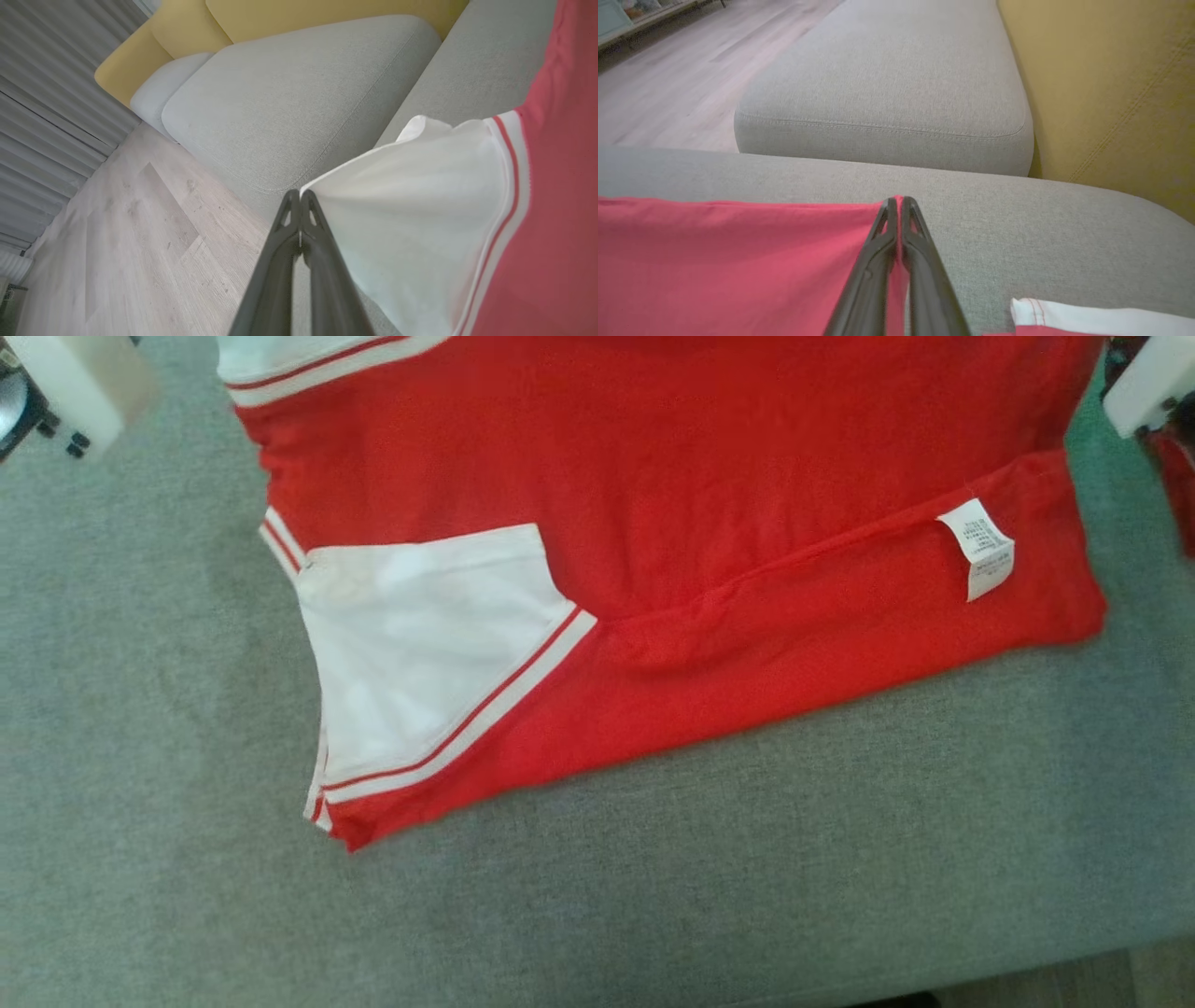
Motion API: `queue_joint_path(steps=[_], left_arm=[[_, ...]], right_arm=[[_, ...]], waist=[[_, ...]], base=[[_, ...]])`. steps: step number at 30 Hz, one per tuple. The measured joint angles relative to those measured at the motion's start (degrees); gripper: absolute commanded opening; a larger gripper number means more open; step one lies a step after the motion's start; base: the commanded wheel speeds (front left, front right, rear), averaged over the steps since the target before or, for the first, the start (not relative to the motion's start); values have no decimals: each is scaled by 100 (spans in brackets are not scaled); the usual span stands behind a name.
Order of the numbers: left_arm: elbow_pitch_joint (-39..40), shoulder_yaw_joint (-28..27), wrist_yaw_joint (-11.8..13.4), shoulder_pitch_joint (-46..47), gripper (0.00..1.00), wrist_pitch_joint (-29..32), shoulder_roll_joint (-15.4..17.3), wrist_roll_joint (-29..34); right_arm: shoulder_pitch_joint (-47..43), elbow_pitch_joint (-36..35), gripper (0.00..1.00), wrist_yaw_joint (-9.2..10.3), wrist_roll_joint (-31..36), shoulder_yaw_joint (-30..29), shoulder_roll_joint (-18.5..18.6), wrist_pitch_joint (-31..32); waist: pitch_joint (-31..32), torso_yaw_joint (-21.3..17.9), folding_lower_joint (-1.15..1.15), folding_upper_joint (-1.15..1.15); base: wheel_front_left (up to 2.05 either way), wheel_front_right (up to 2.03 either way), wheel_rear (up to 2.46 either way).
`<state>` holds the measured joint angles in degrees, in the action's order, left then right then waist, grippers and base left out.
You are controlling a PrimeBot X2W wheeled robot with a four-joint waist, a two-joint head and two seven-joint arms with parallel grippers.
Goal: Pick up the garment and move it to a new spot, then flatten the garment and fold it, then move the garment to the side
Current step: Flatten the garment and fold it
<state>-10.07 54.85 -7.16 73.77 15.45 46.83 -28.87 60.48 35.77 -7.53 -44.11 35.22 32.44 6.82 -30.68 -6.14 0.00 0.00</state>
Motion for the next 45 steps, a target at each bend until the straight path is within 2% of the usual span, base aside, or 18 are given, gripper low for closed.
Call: queue_joint_path(steps=[9, 12, 17, 25, 34, 40, 45], left_arm=[[58, 241, -42, -248, 0, -152, 5, -255], [319, 301, 52, -627, 0, -151, 66, -370], [984, 396, 405, -1255, 0, -116, 332, -608], [2241, 527, 1136, -2064, 0, 21, 840, -695], [3120, 700, 1778, -2702, 0, 120, 1101, -695], [3417, 826, 2076, -3035, 0, 146, 1195, -731], [3442, 956, 2151, -3312, 0, 77, 1163, -836]], right_arm=[[-390, -124, 0, 0, -322, 26, 309, -66], [-681, -202, 0, 0, -382, 35, 407, -180], [-1099, -268, 0, 0, -381, -35, 503, -495], [-1771, -368, 0, 0, -379, -259, 622, -712], [-2405, -660, 0, 0, -12, -626, 730, -817], [-2811, -810, 0, 0, 269, -898, 637, -832], [-3109, -983, 0, 0, 441, -1144, 533, -795]], waist=[[248, 185, 0, 0], [332, 261, 0, 0], [476, 384, 0, 0], [667, 524, -1, 0], [683, 566, 0, 0], [696, 548, 0, 0], [683, 547, 0, 0]], base=[[0, 0, 0], [0, 0, 0], [0, 0, 0], [0, 0, 0], [0, 0, 0], [0, 0, 0], [0, 0, 0]])
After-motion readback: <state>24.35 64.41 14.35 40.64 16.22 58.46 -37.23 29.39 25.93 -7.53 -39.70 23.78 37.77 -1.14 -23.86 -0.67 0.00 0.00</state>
